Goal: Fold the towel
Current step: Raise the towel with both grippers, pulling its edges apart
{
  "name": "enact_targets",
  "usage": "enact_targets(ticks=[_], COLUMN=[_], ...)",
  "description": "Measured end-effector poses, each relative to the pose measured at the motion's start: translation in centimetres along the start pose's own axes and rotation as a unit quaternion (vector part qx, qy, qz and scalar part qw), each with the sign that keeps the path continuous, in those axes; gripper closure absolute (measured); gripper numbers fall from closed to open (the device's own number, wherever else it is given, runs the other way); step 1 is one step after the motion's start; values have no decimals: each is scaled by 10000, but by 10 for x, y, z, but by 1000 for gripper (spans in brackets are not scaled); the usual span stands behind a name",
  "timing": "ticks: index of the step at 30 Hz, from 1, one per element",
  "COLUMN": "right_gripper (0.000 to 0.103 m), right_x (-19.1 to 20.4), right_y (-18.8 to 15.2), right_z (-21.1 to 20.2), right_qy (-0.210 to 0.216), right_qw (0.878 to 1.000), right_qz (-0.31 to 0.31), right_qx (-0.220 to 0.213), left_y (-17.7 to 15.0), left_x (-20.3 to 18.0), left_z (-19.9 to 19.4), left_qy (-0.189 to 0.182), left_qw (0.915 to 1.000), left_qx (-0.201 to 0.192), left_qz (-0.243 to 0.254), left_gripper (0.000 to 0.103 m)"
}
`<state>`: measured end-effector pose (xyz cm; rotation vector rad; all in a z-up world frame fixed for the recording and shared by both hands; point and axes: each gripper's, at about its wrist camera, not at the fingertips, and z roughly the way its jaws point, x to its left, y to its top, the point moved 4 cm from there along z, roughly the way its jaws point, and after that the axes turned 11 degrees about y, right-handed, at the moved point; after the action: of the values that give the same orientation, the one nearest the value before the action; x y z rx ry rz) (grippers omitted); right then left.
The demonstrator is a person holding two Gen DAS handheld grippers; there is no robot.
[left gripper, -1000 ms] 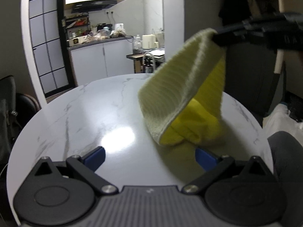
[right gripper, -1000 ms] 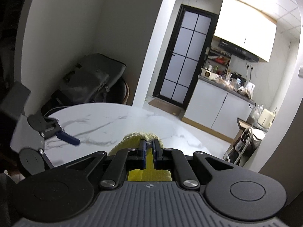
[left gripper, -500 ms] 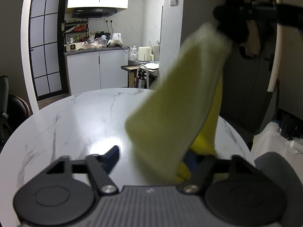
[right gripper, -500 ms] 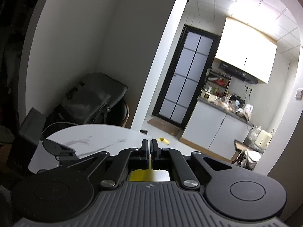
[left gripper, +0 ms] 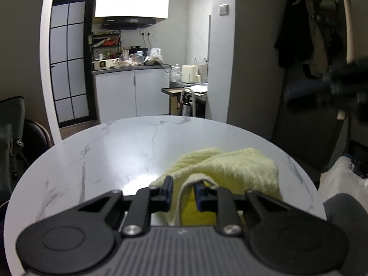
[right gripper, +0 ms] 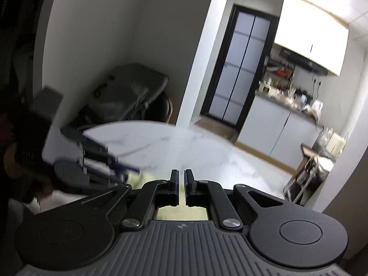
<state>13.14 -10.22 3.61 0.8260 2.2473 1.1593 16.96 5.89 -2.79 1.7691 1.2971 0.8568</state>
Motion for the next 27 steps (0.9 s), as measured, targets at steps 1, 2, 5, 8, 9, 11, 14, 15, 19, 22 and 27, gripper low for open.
enact_targets(ticks=[1, 2, 5, 8, 9, 11, 14, 15, 19, 22, 27], right_gripper=[74, 68, 63, 63, 63, 63, 63, 63, 63, 63, 63], right_x=[0, -2, -7, -13, -16, -19, -20, -20, -20, -20, -23], right_y=[-6, -15, -32, -44, -47, -55, -64, -67, -75, -78, -83], right_z=[3, 7, 16, 22, 25, 30, 34, 36, 41, 42, 42], right_qy=[-10, -22, -47, -54, -59, -62, -138, -167, -140, -129, -126], right_qw=[10000, 9998, 9991, 9982, 9977, 9968, 9961, 9959, 9954, 9955, 9956], right_qz=[43, 109, 226, 334, 371, 429, 388, 364, 323, 319, 370], right_qx=[74, 177, 348, 503, 557, 664, 779, 815, 889, 884, 847], left_y=[0, 0, -1, -1, -1, -1, 2, 1, -1, -3, -7], left_x=[0, 0, -1, -2, -2, -1, 3, 3, 12, 14, 13], left_z=[1, 1, 3, 4, 5, 5, 8, 6, 5, 8, 15], left_qy=[9, 18, 45, 72, 81, 129, 112, 115, 206, 212, 285], left_qw=[10000, 10000, 10000, 9999, 9999, 9998, 9999, 9999, 9996, 9996, 9995], left_qx=[14, 29, 72, 114, 129, 119, 74, 47, -121, -62, 80], left_qz=[9, 17, 44, 70, 79, 39, -11, -19, -141, -149, -118], left_gripper=[82, 82, 82, 82, 81, 80, 80, 80, 89, 89, 90])
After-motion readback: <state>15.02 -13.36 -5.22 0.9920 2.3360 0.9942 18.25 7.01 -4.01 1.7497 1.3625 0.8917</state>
